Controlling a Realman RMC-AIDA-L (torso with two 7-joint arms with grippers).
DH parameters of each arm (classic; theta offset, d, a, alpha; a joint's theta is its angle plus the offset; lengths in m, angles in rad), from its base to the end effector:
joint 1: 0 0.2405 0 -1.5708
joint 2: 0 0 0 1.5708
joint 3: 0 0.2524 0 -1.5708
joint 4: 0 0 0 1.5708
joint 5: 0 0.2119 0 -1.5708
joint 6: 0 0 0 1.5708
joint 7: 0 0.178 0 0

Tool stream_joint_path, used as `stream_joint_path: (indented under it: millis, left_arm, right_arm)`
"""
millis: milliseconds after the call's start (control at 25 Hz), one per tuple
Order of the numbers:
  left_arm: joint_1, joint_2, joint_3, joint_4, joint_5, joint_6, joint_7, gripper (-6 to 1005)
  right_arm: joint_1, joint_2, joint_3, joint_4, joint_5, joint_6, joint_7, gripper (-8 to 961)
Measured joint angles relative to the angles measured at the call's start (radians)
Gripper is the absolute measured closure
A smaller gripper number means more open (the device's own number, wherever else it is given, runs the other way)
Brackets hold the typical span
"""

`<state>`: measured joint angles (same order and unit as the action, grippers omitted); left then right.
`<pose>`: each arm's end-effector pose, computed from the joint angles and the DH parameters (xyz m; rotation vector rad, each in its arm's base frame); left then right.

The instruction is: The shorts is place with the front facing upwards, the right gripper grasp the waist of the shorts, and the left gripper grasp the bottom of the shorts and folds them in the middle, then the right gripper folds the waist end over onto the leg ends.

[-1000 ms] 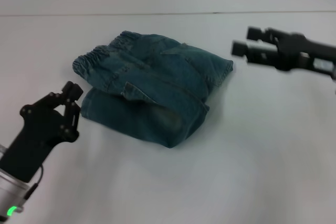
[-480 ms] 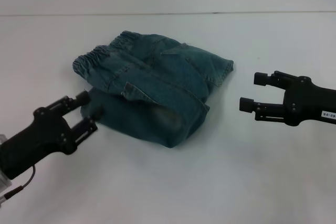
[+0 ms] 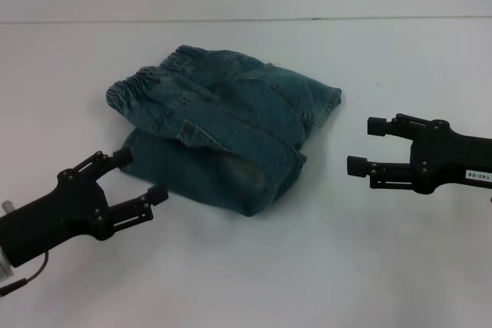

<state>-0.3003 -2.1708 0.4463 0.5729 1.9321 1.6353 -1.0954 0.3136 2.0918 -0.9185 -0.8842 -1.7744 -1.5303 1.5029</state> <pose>-0.2956 0.2737 -0.0339 -2.3989 -0.6914 -0.9348 0.2538 0.3160 -0.0110 -2.6411 0.6858 0.7453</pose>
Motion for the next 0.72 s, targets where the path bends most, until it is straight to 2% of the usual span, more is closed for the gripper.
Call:
stream_joint_path:
  millis: [200,720]
  left_arm:
    - [0.004,0.0,0.001,0.013,0.012,0.001,-0.006,60]
    - [-0.001,0.002,0.012,0.028,0.012,0.004,-0.015,66]
  right_arm:
    - [0.001,0.002,0.003,-0.001,0.0,0.003,0.008,6]
    - [-0.005,0.001,0.01,-0.001,0.0,0.007,0.008,6]
